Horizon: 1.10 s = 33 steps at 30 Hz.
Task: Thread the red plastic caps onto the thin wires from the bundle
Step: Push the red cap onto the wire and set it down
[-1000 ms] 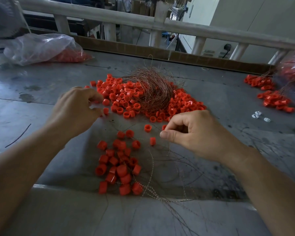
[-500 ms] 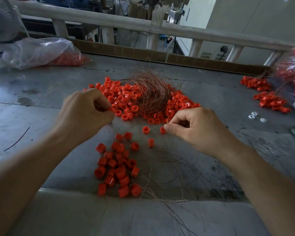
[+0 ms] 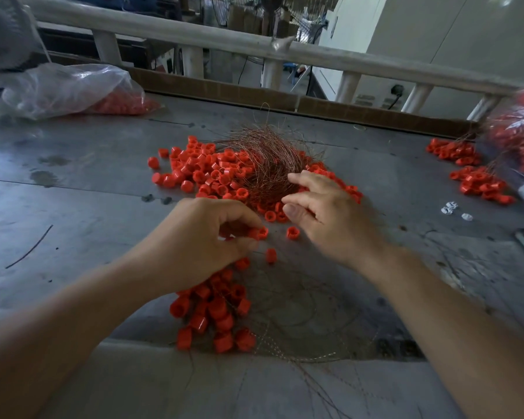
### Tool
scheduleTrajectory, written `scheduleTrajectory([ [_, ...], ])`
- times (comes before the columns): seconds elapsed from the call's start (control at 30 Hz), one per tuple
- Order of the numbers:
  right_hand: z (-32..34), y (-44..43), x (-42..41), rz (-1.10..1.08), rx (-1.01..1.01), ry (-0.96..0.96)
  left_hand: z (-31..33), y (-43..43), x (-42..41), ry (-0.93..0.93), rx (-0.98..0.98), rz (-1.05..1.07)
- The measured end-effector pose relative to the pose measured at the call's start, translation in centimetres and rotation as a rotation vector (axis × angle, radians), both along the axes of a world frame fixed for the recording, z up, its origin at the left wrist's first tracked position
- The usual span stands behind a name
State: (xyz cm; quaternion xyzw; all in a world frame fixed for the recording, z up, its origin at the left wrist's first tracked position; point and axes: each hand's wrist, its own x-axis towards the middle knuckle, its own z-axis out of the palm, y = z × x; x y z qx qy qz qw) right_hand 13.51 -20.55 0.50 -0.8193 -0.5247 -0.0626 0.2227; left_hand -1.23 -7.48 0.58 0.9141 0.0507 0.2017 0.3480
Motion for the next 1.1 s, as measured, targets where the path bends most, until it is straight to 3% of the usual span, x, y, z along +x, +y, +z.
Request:
scheduleTrajectory([
  [0.23,-1.0,0.3,0.1,-0.002,-0.175,-0.014,0.1,-0.3,-0.3,0.008,-0.009,-0.018],
  [0.37,-0.7,-0.1,-0.2,0.008,-0.096,-0.015,0.2,-0.3,-0.4,0.014,-0.009,-0.024],
  [0.67,0.7,-1.1,-2.1,0.132,0.371,-0.129,0.2,-0.1,-0.4,-0.066,-0.044,0.028],
  [0.93,1.8,-1.8,-4.3,0.292,0.384,0.088,0.5,-0.3,-0.5,-0.137,0.065,-0.09],
  [1.1,1.7,-1.7,-5.3,0.37,0.37,0.16,0.8,-1.0,-0.7,-0.172,0.015,-0.213],
])
